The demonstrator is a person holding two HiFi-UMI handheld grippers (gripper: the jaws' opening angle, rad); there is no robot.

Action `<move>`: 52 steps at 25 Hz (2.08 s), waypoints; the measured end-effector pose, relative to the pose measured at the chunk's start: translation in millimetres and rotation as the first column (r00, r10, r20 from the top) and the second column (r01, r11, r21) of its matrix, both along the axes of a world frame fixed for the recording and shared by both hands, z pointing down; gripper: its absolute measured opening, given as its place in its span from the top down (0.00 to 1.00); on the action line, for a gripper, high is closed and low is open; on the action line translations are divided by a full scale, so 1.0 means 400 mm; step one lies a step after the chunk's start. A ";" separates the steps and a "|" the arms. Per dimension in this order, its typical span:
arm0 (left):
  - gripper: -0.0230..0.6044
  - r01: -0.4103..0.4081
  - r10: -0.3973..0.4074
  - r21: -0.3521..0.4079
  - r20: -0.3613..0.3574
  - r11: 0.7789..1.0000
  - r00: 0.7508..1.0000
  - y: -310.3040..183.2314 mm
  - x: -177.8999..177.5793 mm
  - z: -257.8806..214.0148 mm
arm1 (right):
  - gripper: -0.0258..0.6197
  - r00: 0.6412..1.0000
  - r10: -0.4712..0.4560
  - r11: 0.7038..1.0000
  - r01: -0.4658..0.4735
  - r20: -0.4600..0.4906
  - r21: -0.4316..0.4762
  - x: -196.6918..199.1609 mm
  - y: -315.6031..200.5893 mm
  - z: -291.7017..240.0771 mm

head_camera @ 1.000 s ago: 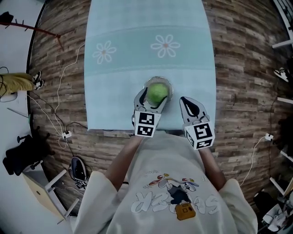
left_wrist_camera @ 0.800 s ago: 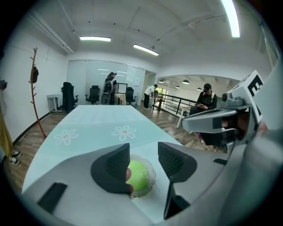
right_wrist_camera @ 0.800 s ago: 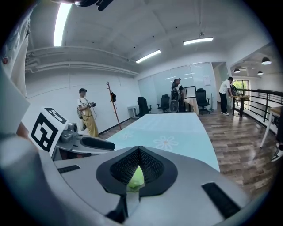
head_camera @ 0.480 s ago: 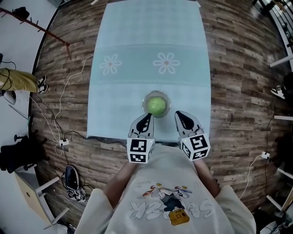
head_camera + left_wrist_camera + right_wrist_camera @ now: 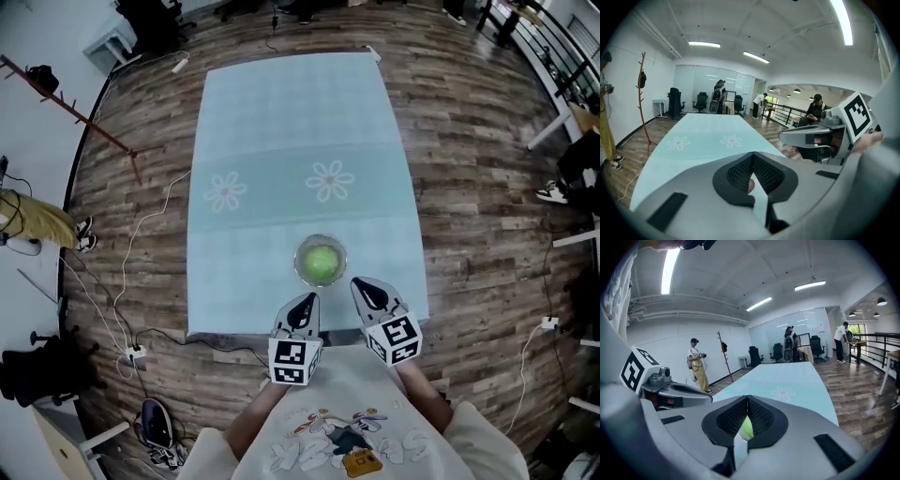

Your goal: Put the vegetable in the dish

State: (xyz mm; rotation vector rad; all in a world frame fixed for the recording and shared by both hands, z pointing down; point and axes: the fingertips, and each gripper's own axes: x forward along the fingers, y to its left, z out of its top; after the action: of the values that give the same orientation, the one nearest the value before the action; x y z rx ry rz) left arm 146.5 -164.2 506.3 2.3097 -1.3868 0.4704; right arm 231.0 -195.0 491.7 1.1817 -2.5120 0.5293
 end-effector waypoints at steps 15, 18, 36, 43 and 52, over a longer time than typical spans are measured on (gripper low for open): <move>0.95 -0.131 0.133 0.044 -0.060 0.990 0.989 0.245 -0.271 -0.063 | 0.93 0.999 0.030 0.999 -0.030 -0.019 0.030 -0.353 0.256 -0.048; 0.95 -0.165 0.168 0.045 -0.095 0.985 0.981 0.308 -0.297 -0.066 | 0.93 0.996 0.087 0.996 -0.087 -0.001 0.021 -0.377 0.330 -0.048; 0.95 -0.167 0.171 0.056 -0.080 0.984 0.982 0.390 -0.425 -0.046 | 0.93 0.980 0.198 0.978 -0.195 -0.035 0.078 -0.444 0.459 -0.050; 0.95 -0.201 0.205 0.062 -0.067 0.978 0.976 0.419 -0.398 -0.047 | 0.93 0.974 0.226 0.973 -0.225 -0.027 0.051 -0.412 0.479 -0.036; 0.95 -0.194 0.196 0.029 -0.078 0.981 0.978 0.417 -0.407 -0.033 | 0.93 0.978 0.205 0.978 -0.203 -0.040 0.043 -0.433 0.483 -0.030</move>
State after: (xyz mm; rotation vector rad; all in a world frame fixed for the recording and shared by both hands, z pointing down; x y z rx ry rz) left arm -16.5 2.4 493.2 2.4663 -1.1394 0.4169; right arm 57.9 -1.9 479.9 1.4598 -2.3880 0.5007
